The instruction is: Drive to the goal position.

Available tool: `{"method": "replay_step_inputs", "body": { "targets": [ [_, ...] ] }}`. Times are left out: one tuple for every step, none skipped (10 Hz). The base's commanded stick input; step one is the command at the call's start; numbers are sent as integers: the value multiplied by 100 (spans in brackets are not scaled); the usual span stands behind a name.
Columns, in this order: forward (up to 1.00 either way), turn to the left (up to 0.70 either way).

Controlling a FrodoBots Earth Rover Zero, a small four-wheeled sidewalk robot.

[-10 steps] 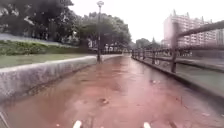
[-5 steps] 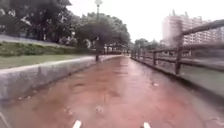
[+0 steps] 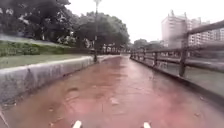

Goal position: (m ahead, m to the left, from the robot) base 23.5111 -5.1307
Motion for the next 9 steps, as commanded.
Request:
{"method": "replay_step_inputs", "body": {
  "targets": [
    [50,0],
    [50,0],
    [50,0],
    [50,0],
    [50,26],
    [50,19],
    [50,13],
    [50,8],
    [50,0]
  ]
}}
